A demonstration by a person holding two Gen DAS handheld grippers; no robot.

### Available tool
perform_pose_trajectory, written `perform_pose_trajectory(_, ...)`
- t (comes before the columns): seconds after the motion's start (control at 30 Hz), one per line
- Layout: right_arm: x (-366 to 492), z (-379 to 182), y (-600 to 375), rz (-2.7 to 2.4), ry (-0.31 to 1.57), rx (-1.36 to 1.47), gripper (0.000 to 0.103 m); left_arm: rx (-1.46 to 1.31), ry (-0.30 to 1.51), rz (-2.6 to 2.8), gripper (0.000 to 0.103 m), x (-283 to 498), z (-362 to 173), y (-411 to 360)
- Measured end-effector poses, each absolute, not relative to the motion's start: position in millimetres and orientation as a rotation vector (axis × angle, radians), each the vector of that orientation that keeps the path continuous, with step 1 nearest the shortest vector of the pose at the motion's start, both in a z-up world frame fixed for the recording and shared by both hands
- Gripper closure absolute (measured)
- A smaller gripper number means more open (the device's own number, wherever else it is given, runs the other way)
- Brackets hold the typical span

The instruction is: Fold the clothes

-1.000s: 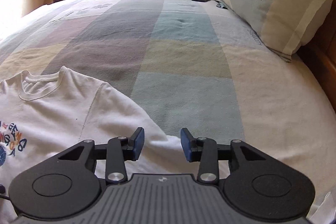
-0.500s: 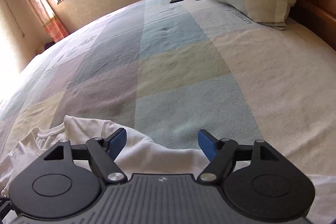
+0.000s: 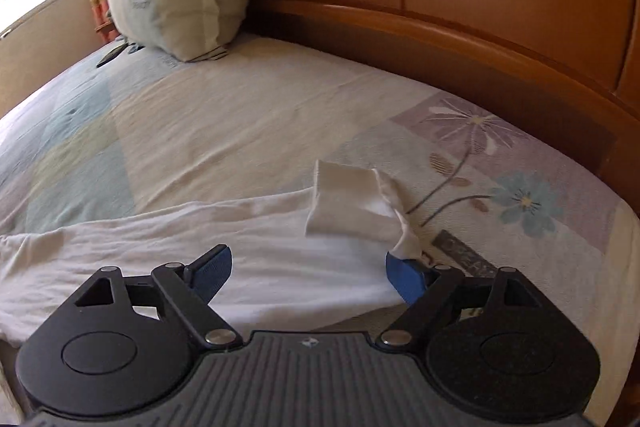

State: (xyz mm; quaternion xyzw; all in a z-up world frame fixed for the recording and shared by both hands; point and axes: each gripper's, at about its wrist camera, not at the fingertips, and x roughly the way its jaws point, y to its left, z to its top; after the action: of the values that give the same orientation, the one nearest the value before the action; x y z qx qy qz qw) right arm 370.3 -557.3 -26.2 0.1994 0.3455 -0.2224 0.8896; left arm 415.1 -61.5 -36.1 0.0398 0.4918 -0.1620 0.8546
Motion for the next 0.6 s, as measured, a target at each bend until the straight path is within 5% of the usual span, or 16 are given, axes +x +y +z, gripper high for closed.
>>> perform_pose_trajectory(0.4,396,-41,-491,-0.289,0.762,0.141,0.009,0.110,1.052,-0.203,0.001,380,-27,-50)
perform_pose_trajectory(0.6,382,-27,-514,-0.393,0.756,0.238,0.007,0.039,1.070,-0.106,0.001,359,-31,-33)
